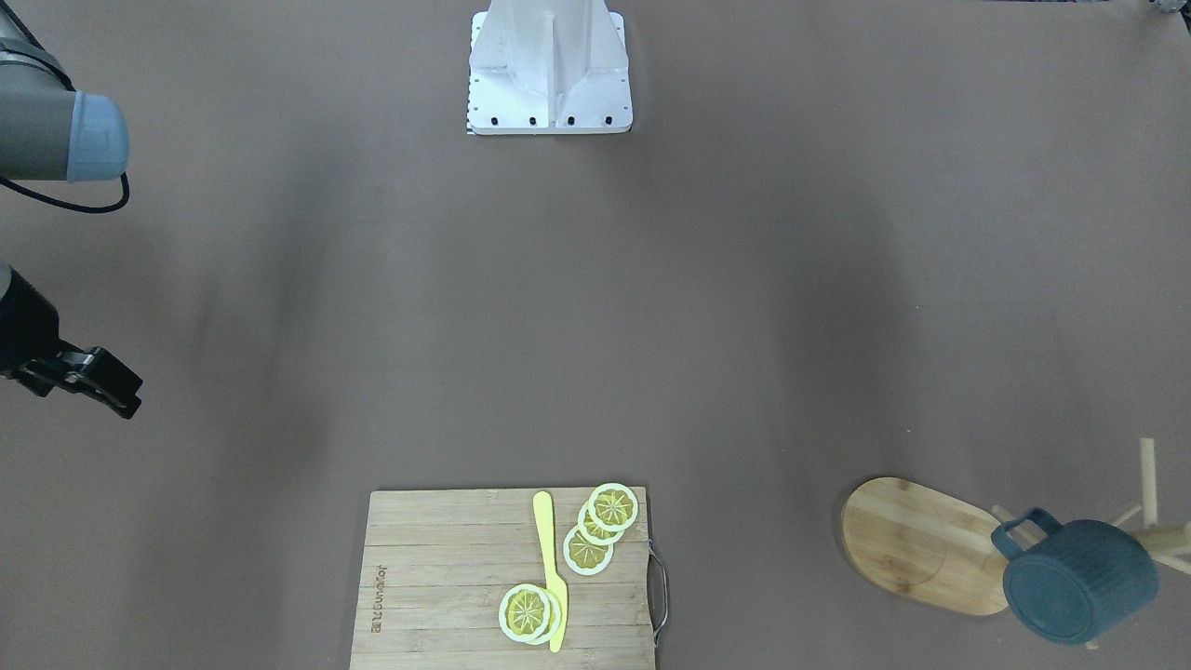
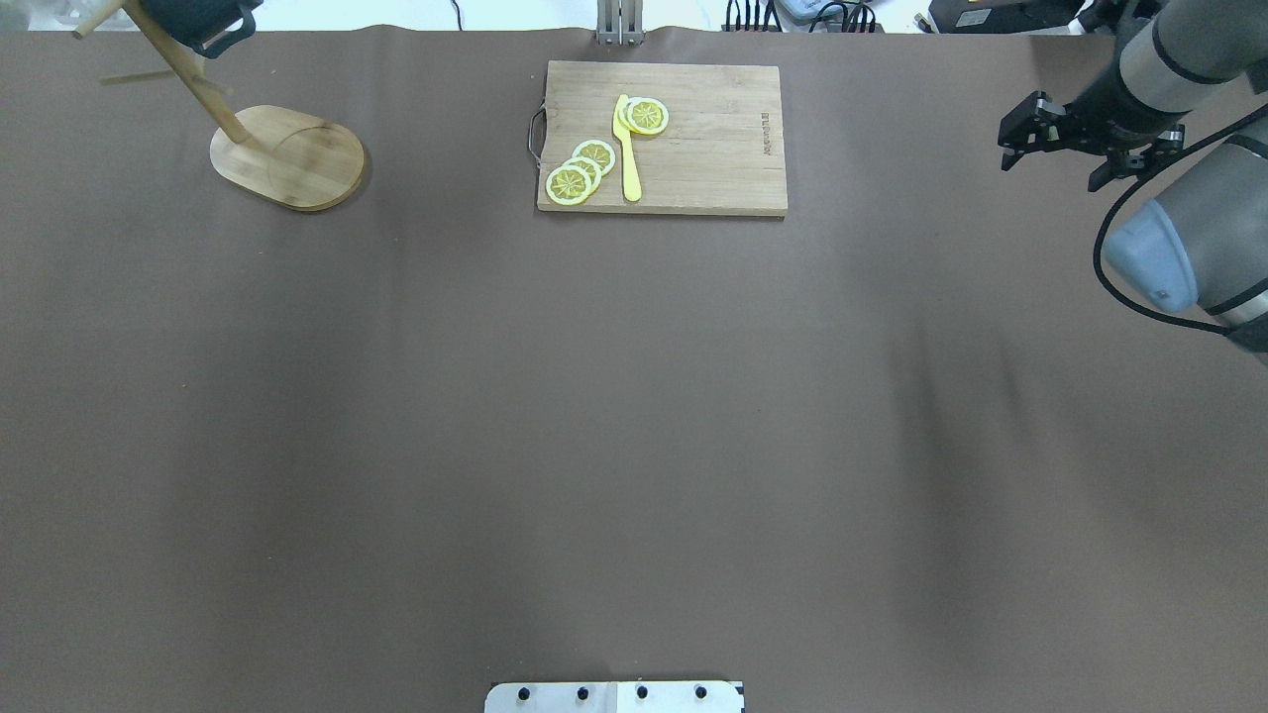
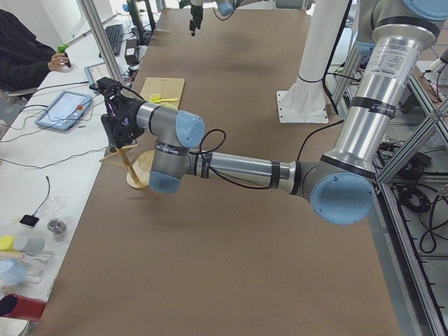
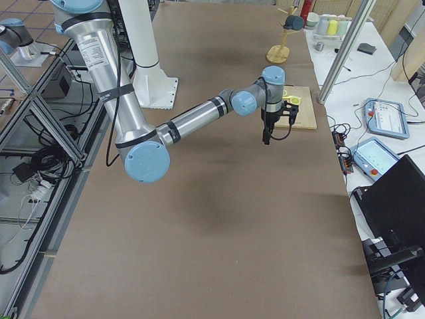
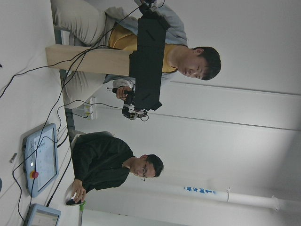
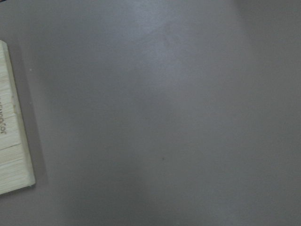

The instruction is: Hang cup on storage rack

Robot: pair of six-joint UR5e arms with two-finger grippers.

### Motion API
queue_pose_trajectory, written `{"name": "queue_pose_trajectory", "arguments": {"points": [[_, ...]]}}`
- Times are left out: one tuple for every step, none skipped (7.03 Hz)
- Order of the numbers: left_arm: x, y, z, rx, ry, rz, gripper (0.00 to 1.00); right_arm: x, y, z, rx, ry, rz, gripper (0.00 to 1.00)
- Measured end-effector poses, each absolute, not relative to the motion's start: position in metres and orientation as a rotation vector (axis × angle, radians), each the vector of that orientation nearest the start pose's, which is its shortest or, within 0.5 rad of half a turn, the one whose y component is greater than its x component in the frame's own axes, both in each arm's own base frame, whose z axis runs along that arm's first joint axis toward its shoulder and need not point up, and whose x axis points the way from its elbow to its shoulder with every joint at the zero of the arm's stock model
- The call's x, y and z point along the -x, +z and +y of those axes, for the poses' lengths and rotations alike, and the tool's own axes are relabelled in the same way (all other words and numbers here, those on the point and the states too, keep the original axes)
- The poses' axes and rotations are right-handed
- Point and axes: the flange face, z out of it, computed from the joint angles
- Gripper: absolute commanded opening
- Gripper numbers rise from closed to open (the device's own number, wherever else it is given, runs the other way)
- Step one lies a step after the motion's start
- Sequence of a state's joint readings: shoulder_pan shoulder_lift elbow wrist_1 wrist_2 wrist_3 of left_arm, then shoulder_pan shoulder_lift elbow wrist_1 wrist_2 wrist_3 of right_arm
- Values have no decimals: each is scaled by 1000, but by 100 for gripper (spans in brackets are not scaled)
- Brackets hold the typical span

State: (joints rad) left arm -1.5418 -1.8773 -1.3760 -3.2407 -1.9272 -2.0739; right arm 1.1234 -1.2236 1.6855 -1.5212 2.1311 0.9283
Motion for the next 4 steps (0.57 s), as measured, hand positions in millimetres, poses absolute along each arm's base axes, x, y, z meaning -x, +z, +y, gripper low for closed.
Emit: {"name": "queue_pose_trajectory", "arguments": {"points": [[84, 423, -590, -809, -1036, 1620, 98, 176, 439, -595, -38, 283, -719, 100], [83, 443, -589, -880, -944, 1453, 98, 156, 461, -592, -38, 249, -706, 100], [82, 458, -589, -912, -857, 1322, 98, 134, 479, -588, -39, 212, -703, 100], [79, 470, -589, -905, -771, 1232, 98, 108, 498, -583, -45, 172, -703, 100]]}}
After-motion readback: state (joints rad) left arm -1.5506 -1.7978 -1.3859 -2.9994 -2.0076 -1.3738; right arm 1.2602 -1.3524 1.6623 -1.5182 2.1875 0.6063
